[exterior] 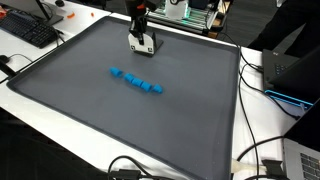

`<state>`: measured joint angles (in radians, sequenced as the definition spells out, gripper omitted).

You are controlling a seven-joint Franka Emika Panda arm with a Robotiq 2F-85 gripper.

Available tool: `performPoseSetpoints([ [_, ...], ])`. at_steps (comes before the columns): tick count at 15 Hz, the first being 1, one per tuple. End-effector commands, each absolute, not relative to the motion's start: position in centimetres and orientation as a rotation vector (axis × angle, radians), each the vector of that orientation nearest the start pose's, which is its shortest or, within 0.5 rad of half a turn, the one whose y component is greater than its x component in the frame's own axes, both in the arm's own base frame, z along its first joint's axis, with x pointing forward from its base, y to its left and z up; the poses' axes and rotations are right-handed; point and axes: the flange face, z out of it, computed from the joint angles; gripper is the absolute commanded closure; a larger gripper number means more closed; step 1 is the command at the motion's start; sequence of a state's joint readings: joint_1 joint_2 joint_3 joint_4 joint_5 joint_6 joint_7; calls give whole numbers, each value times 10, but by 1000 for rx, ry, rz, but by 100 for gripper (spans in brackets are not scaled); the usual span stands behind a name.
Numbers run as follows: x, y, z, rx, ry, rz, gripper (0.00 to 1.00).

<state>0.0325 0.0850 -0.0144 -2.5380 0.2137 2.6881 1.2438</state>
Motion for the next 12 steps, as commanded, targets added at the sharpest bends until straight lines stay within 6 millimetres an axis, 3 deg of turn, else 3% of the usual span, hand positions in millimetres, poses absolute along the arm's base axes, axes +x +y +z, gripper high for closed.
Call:
performPoseSetpoints([
  [1, 462, 2, 235, -2302, 2004, 18, 99],
  [9, 462, 7, 234, -2275, 2050, 13, 99],
  [10, 461, 7, 235, -2273, 2048, 12, 94],
  [11, 461, 7, 236, -2275, 2045, 9, 70],
  [12, 461, 6, 237, -2275, 2040, 7, 69],
])
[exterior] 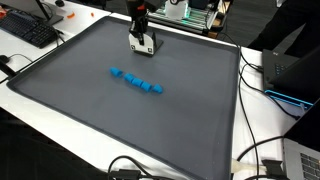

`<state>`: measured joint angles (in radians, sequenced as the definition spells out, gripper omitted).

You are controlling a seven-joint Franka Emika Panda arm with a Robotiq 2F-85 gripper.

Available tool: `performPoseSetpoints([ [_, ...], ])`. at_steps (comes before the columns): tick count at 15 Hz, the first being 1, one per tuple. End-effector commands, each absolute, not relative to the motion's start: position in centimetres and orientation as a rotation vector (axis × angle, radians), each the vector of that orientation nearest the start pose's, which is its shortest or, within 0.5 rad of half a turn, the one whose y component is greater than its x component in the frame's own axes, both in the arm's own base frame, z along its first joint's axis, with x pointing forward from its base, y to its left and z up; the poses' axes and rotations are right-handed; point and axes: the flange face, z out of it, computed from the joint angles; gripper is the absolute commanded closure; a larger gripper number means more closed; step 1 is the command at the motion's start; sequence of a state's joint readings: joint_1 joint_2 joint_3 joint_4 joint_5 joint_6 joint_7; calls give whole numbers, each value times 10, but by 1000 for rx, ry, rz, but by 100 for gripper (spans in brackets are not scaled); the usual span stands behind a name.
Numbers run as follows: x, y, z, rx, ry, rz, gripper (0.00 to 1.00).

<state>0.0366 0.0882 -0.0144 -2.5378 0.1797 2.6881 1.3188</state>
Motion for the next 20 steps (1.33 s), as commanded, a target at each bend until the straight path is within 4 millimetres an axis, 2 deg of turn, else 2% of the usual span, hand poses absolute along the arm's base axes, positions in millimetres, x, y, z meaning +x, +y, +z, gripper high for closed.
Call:
performPoseSetpoints([
  [1, 461, 5, 237, -2276, 2041, 5, 67],
  [6, 462, -1, 251, -2297, 2031, -40, 30],
  [10, 464, -5, 270, -2330, 2007, -85, 2],
  [14, 461, -9, 293, -2344, 1991, -95, 0],
  [17, 462, -8, 321, -2397, 1940, -140, 0],
  [20, 470, 1, 353, -2571, 1741, -218, 0],
])
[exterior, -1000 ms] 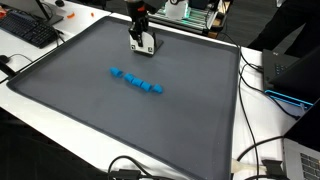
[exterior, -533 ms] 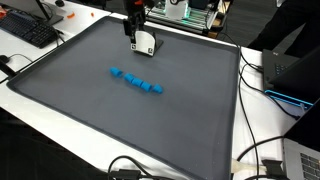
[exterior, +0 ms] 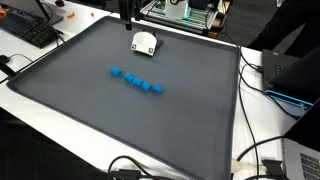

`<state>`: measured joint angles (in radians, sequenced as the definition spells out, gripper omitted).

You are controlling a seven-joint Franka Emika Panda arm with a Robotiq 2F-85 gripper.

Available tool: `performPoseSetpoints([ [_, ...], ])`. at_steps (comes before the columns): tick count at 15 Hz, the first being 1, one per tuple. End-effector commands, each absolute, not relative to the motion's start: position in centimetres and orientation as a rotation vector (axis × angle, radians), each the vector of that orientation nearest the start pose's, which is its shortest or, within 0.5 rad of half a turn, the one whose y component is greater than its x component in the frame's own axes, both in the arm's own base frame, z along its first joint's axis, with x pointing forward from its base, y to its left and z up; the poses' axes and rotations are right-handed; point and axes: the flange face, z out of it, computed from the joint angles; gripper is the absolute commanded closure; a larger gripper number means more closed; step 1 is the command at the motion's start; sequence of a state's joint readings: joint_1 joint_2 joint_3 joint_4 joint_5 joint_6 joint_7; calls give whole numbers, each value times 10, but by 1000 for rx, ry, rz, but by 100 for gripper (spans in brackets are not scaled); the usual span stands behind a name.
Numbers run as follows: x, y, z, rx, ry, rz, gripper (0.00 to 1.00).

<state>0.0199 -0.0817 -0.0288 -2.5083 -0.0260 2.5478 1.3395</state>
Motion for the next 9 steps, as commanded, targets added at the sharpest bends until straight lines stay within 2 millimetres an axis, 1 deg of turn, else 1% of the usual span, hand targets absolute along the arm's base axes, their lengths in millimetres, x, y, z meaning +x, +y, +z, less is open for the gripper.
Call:
performPoseSetpoints([
  [1, 474, 4, 363, -2611, 1672, -257, 0],
  [3, 484, 12, 382, -2710, 1532, -288, 0],
  [5, 493, 22, 395, -2787, 1375, -314, 0],
  [9, 514, 40, 410, -2912, 1034, -354, 0],
])
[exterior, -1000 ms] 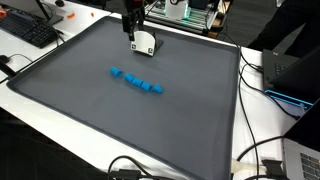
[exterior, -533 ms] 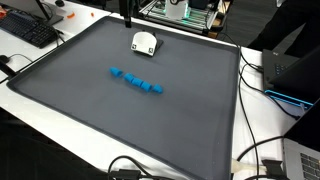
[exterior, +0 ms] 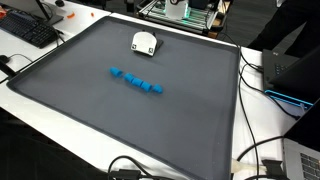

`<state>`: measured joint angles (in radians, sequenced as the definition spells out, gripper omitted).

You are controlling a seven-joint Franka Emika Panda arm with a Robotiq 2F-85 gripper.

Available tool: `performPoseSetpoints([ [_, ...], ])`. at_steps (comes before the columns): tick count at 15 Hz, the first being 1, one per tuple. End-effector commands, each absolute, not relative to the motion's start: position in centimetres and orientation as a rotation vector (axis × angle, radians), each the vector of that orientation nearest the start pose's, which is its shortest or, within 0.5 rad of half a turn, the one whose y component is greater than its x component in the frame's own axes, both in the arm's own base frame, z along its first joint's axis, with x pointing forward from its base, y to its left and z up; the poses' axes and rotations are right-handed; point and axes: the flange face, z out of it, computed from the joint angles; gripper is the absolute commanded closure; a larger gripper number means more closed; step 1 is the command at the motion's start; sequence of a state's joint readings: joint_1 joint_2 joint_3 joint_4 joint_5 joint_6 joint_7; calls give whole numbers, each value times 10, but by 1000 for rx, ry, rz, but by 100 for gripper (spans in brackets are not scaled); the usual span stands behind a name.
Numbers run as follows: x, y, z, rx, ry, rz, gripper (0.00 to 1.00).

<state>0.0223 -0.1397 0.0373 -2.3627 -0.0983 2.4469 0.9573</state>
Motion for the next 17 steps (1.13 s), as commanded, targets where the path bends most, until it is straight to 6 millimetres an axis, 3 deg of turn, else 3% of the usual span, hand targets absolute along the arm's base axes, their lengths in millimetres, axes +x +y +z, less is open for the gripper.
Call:
performPoseSetpoints([
  [1, 518, 44, 411, -2940, 946, -362, 0],
  [12, 559, 82, 402, -3108, -36, -331, 0],
  [13, 553, 77, 406, -3113, 98, -380, 0],
  [17, 559, 80, 402, -3114, -10, -364, 0],
])
